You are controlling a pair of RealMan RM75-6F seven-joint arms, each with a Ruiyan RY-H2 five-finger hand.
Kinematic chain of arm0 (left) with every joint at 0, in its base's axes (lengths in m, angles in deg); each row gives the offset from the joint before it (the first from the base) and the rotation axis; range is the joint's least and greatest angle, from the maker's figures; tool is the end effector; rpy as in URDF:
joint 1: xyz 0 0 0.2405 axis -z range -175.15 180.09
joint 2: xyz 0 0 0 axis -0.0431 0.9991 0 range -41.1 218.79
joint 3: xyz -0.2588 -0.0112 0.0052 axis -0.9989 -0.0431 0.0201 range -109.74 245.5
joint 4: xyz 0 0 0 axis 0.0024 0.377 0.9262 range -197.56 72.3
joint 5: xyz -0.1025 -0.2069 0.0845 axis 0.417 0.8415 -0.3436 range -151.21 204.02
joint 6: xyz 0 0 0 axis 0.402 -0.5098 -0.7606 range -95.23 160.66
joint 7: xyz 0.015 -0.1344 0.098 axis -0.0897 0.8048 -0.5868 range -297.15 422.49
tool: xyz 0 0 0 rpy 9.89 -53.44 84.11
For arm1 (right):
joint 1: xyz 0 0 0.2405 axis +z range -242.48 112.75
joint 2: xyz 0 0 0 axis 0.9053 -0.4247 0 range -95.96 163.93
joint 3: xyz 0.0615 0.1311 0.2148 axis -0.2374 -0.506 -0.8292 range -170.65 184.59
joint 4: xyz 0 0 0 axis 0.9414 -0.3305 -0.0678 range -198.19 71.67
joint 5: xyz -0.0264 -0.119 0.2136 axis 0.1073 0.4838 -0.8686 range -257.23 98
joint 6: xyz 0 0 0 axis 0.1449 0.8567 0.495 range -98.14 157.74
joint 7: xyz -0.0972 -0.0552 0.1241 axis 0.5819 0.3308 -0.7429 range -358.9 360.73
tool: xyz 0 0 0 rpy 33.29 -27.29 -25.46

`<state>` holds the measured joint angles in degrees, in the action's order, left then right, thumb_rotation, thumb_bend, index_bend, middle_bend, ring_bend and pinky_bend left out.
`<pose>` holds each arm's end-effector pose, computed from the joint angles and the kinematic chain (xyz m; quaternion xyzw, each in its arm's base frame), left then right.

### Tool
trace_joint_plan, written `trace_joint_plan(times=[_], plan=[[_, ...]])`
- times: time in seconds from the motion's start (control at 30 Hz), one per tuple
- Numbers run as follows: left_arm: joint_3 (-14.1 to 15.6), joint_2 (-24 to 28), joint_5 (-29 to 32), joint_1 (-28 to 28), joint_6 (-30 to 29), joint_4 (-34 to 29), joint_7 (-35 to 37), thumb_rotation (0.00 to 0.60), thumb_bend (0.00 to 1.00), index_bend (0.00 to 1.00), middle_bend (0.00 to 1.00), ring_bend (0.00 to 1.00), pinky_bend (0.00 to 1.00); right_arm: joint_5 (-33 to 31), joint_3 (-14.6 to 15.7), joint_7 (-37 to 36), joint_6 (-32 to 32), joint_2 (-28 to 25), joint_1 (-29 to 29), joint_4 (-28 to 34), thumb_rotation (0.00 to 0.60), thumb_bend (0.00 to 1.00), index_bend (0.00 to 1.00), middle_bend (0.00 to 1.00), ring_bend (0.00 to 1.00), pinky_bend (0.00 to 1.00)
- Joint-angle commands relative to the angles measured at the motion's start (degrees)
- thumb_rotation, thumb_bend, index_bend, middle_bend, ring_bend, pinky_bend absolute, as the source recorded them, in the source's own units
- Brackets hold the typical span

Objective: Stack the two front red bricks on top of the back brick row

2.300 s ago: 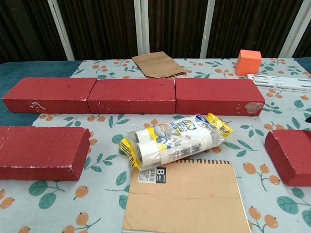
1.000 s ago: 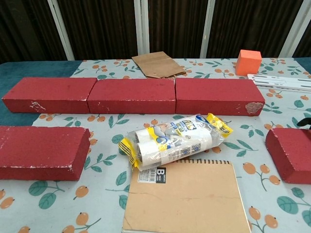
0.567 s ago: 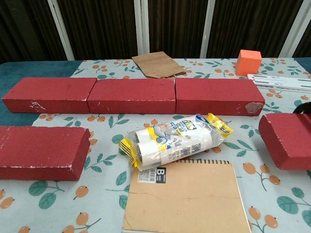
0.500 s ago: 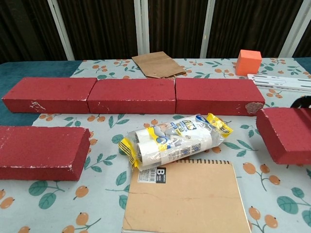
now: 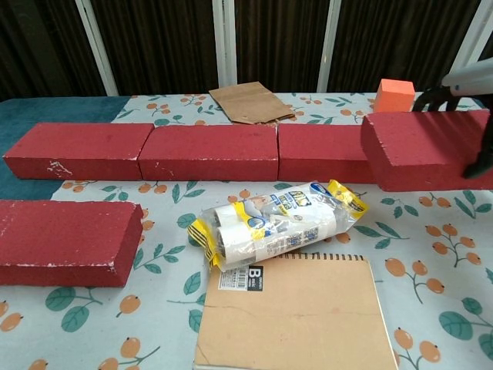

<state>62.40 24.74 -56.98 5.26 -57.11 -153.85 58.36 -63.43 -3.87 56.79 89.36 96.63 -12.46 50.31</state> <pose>-0.3365 0.2053 0.1531 -0.5636 -0.3421 -0.3796 0.6490 -0.1494 -0.3690 0.0512 0.7394 -0.3903 0.1428 0.5296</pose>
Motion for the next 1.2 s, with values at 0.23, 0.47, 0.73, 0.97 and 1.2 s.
trace_joint_plan(times=[0.23, 0.47, 0.73, 0.97, 1.2], plan=[[-0.71, -0.62, 2.14, 0.98, 2.1, 0.82, -0.99, 0.6, 0.1, 0.09, 0.01, 0.01, 0.08, -39.19, -7.8, 18.71, -0.53, 17.51, 27.74, -27.03, 0.6, 0.07, 0.23, 0.23, 0.21, 0.0], [-1.46, -1.36, 3.95, 1.45, 2.77, 1.33, -2.38, 0.6, 0.1, 0.09, 0.01, 0.01, 0.08, -45.26, -11.56, 25.73, -3.37, 26.08, 32.48, -43.19, 0.6, 0.07, 0.23, 0.23, 0.21, 0.0], [-1.99, -2.3, 6.15, 2.37, 4.5, 1.62, -4.85, 0.6, 0.1, 0.09, 0.01, 0.01, 0.08, -45.78, -13.16, 30.09, -8.46, 30.82, 32.51, -50.82, 0.6, 0.07, 0.23, 0.23, 0.21, 0.0], [-2.32, -2.63, 6.76, 2.47, 4.26, 1.79, -5.37, 0.6, 0.1, 0.08, 0.01, 0.01, 0.08, -45.76, -15.11, 32.51, -9.48, 33.14, 33.2, -53.99, 0.6, 0.07, 0.23, 0.23, 0.21, 0.0], [-2.42, -2.21, 6.2, 2.02, 3.04, 1.93, -4.15, 0.6, 0.1, 0.08, 0.01, 0.01, 0.08, -45.21, -17.18, 33.46, -7.86, 33.94, 33.87, -53.68, 0.6, 0.07, 0.23, 0.23, 0.21, 0.0]])
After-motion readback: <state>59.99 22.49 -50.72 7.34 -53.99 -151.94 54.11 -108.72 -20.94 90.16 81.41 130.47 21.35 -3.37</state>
